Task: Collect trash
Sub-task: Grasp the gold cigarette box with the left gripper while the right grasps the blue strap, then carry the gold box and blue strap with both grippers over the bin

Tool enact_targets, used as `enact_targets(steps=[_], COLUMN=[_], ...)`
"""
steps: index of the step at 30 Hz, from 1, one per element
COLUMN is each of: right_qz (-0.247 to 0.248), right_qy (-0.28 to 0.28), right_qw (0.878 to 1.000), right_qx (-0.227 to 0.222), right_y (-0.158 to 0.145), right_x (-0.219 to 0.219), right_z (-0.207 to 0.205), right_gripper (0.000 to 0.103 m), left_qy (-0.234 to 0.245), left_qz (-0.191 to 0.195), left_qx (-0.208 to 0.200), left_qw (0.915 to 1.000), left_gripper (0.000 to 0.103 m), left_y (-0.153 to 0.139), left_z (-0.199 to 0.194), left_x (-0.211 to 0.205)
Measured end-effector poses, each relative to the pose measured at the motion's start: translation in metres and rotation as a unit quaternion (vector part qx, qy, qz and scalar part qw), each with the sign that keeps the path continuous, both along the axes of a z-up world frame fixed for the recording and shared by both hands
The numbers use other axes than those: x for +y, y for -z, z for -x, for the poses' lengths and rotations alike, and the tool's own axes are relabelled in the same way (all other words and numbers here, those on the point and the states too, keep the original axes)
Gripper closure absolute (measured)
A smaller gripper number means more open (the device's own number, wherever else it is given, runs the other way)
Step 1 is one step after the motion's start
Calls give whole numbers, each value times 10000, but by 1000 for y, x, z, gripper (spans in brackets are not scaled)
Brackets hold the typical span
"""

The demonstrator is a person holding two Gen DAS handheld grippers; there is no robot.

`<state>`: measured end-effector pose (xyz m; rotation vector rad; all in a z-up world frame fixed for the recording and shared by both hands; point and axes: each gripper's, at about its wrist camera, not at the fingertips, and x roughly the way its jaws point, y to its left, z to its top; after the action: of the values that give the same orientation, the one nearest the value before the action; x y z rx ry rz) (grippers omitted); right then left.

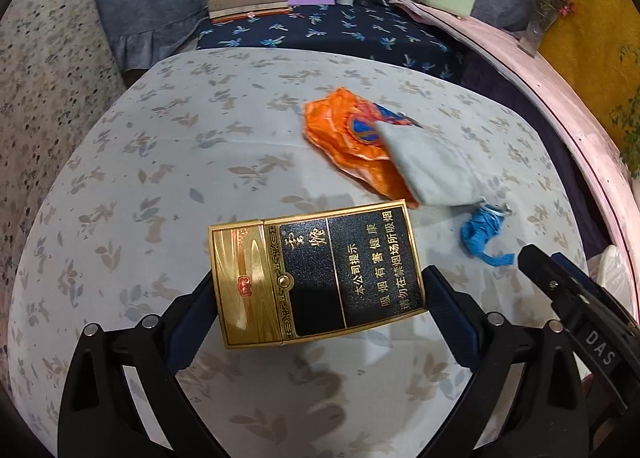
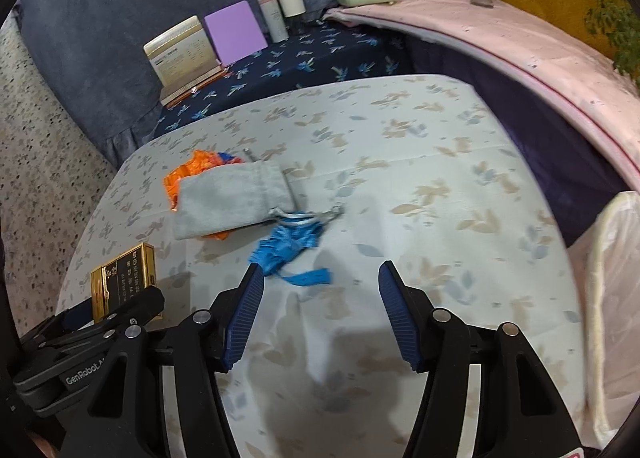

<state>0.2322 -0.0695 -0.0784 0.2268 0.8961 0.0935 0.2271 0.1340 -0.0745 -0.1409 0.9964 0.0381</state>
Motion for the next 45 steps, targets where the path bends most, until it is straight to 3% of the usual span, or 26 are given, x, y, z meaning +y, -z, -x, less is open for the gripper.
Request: enact_targets(steps=[7, 21, 26, 36, 45], right_qz=[-220, -315, 59, 188, 149], right_qy=[-40, 207, 166, 208, 579], right_qw=[9995, 9988, 9995, 9996, 9977], right_qx=[224, 302, 254, 52, -320], right_y=[19, 25, 26, 10, -27], right_x=[24, 34, 41, 17, -32], right_z=[-23, -37, -35, 4, 51], right_gripper=[61, 62, 69, 74, 75], left_qy=[-127, -27, -19, 238, 724], left_qz=[23, 115, 127, 152, 178], left_qx=[-47, -96, -100, -168, -417], left_qw=[9999, 9999, 9999, 9995, 9963], left_gripper=[10, 10, 10, 10, 10], left_y=[-1, -2, -3, -13, -40], left_z=[-8, -17, -14, 3, 29], left_x=[19, 15, 14, -10, -63])
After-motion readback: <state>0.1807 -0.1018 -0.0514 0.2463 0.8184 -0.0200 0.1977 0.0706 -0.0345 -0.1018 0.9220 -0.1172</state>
